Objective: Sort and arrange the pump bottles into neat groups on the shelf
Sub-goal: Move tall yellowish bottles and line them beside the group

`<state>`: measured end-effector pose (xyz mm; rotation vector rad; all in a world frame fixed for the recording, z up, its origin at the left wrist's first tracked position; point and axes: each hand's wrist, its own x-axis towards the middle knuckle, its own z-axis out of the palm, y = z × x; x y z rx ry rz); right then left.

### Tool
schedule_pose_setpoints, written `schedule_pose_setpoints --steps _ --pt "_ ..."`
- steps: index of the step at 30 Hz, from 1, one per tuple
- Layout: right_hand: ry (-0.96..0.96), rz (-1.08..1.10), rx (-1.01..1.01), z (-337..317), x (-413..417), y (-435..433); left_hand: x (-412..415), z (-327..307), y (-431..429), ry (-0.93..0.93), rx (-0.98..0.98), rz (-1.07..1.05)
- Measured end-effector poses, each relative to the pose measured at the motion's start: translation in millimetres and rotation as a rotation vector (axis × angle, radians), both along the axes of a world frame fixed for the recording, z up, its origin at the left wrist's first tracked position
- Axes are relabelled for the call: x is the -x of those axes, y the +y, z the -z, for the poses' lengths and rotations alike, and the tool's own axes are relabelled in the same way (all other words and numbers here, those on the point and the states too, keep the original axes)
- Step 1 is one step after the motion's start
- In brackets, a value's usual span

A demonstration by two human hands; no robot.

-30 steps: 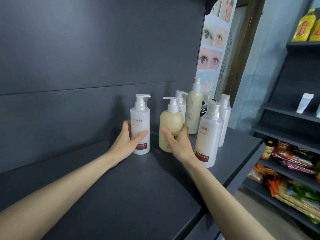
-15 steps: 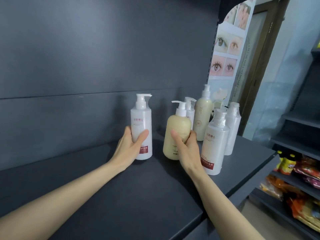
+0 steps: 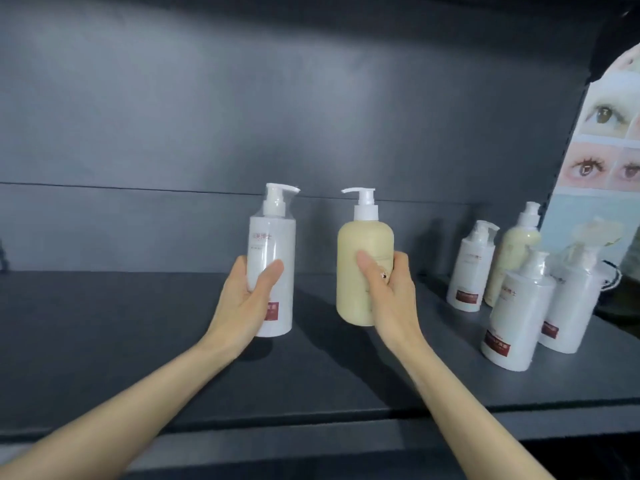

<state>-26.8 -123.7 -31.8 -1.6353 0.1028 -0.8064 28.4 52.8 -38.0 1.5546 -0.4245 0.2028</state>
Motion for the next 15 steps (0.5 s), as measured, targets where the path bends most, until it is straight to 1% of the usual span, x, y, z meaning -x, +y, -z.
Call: schedule_pose_setpoints --steps 7,15 --pt "-0.008 -0.234 -0.006 -25.3 -12.5 111.3 33.8 -19.3 123.0 -0.102 -0.029 -0.281" --pt "-0.008 -0.450 -0.018 -20.8 -13.7 272.8 74.7 -12.5 284.6 -0.108 -0.054 -0.490"
